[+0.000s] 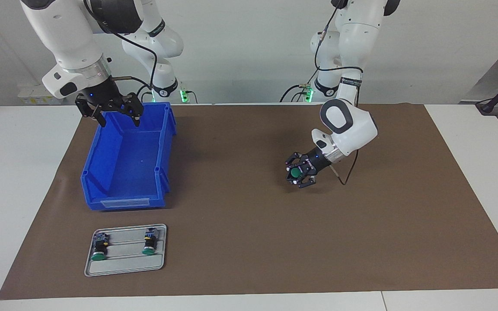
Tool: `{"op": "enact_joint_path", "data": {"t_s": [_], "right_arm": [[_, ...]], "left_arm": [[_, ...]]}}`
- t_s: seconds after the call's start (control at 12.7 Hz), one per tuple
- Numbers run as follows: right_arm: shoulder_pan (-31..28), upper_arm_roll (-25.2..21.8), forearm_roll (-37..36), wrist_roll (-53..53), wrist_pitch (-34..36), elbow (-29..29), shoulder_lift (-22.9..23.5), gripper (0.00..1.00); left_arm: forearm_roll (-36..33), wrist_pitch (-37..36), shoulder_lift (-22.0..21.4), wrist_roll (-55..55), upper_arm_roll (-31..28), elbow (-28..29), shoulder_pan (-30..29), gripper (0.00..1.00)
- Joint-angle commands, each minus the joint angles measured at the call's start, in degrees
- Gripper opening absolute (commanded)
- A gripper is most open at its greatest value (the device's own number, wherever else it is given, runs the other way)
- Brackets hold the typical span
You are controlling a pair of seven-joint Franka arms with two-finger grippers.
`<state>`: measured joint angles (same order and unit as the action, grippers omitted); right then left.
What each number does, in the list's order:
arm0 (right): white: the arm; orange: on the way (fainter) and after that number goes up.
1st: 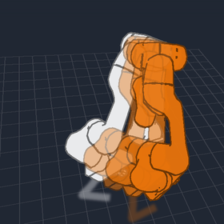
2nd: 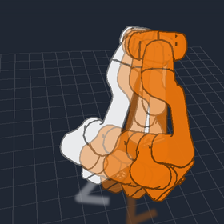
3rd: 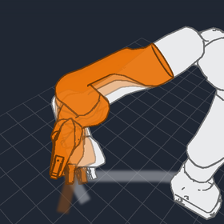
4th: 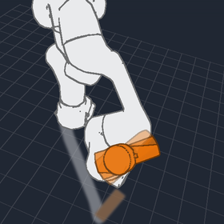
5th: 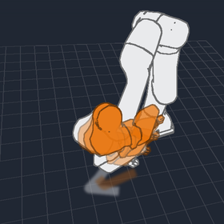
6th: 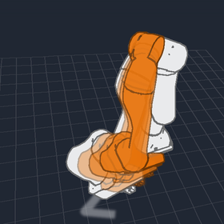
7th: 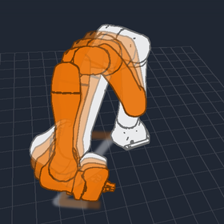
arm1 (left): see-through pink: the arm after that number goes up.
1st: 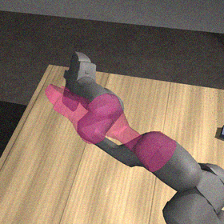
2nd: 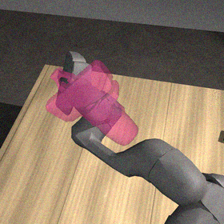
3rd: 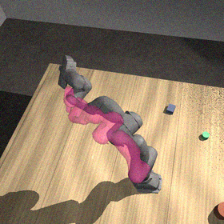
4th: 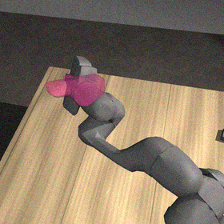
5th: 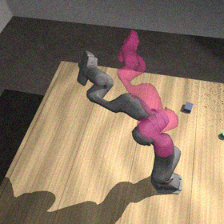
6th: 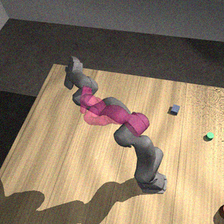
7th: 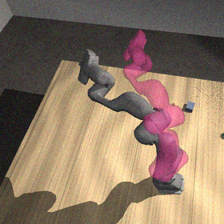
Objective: Place and press button with both arms
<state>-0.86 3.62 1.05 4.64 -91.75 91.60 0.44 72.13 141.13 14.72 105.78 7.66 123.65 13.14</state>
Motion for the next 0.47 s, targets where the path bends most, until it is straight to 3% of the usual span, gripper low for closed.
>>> {"op": "enact_joint_path", "data": {"t_s": [0.0,0.39], "right_arm": [[-0.29,0.15,0.71,-1.12,0.43,0.77,-0.79,1.00],[-0.29,0.15,0.71,-1.12,0.43,0.77,-0.79,1.00]], "left_arm": [[1.87,3.26,-2.41,4.86,0.07,3.35,1.17,0.00],[1.87,4.68,-2.33,6.10,0.16,4.23,1.80,0.00]]}}
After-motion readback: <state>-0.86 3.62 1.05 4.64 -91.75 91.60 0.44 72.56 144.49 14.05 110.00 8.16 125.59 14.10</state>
